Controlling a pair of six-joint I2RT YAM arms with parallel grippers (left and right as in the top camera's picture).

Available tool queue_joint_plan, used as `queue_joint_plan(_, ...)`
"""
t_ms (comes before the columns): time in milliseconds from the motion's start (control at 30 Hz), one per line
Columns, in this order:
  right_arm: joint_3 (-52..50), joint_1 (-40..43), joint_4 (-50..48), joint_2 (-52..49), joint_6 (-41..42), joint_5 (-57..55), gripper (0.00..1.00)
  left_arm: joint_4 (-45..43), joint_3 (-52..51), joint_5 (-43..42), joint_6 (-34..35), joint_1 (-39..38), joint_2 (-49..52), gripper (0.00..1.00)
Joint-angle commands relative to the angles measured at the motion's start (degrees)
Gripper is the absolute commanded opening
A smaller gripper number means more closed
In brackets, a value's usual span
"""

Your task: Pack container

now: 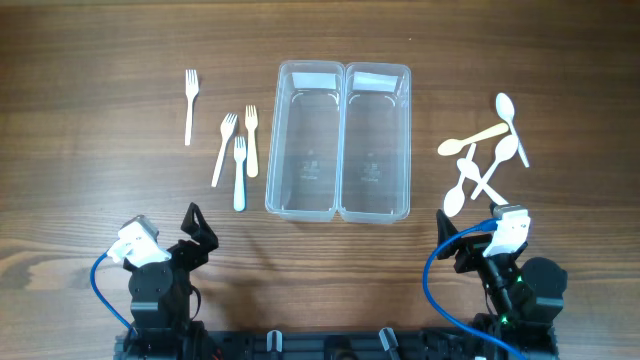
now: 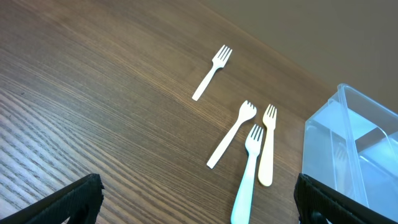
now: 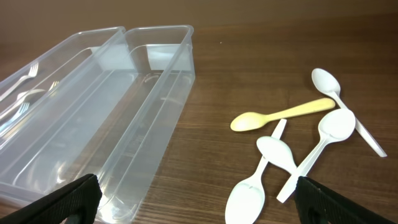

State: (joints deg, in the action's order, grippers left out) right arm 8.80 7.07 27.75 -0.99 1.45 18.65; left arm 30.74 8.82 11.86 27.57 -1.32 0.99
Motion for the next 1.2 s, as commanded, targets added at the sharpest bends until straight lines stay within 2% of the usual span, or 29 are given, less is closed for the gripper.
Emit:
queue_joint_plan(0, -0.2, 0.2, -0.3, 0.6, 0.2, 0.5, 1.0, -0.3, -0.4, -0.9, 0.1, 0.5, -0.7, 1.0)
queue_joint_plan(100, -0.2, 0.2, -0.4, 0.6, 1.5, 0.9, 1.0, -0.4, -0.4, -0.9, 0.1, 0.5, -0.7, 1.0)
queue_joint_plan(233, -0.2, 0.2, -3.7, 0.6, 9.7, 0.9, 1.0, -1.8, -0.4, -2.4, 0.1, 0.5, -0.7, 1.0)
queue_joint_plan(333, -0.2, 0.2, -7.3, 0.6, 25.4, 1.2, 1.0, -5.5, -0.2, -8.2, 0.1, 0.5, -0.7, 1.0)
queue_joint_plan(367, -0.2, 0.2, -8.4, 0.6, 27.4, 2.1, 1.0, -6.4, -0.2, -9.6, 0.1, 0.5, -0.6, 1.0)
queue_joint_plan(533, 1.0, 0.2, -18.0, 0.1, 24.6, 7.6, 1.0, -7.8, 0.8, -14.7, -0.1, 0.5, 1.3, 1.0)
queue_joint_plan(633, 4.6, 0.2, -16.5, -3.0, 21.2, 6.2, 1.0, -7.9, 3.8, -13.9, -2.1, 0.5, 5.5, 1.0)
queue_joint_plan(800, 15.1, 0.2, -11.1, -17.6, 18.1, 2.6, 1.0, -7.4, 13.6, -13.3, -7.9, 0.5, 19.1, 1.0)
queue_joint_plan(900, 22.7, 0.3, -6.7, -28.2, 16.7, 0.2, 1.0, -5.0, 21.2, -12.8, -8.3, 0.5, 29.0, 1.0)
queue_joint_plan(1167, 51.0, 0.4, 13.6, -62.0, 9.4, -4.3, 1.0, 8.8, 44.5, -12.0, -14.5, 0.5, 57.1, 1.0)
